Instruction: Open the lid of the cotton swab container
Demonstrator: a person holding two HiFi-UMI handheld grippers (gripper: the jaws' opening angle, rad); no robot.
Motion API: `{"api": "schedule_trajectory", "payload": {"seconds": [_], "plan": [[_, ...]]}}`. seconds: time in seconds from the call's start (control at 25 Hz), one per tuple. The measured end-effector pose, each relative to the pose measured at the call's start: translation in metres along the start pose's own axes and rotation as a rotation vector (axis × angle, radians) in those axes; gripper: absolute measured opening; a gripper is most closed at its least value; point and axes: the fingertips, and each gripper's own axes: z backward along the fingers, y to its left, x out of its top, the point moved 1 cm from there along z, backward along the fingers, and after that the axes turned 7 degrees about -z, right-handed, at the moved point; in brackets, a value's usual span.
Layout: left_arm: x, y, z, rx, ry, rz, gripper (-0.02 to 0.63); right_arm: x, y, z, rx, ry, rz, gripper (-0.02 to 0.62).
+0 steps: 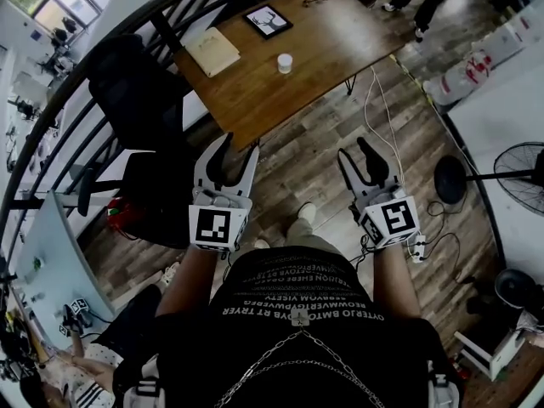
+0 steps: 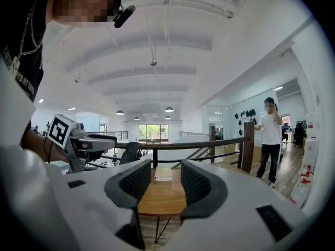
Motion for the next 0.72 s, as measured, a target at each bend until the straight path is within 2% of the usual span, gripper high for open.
{"api": "schedule_trajectory", "payload": {"seconds": [0.32, 0.72], "plan": [[0.003, -0.004, -0.038, 0.034, 0.021, -0.005, 0.192, 0.011, -0.038, -0.016, 0.028, -0.004, -0.002, 0.187], [0.011, -0.015, -0.077, 0.104, 0.034, -0.021, 0.192, 0.019, -0.080, -0.032, 0.105, 0.001, 0.009, 0.192]]}}
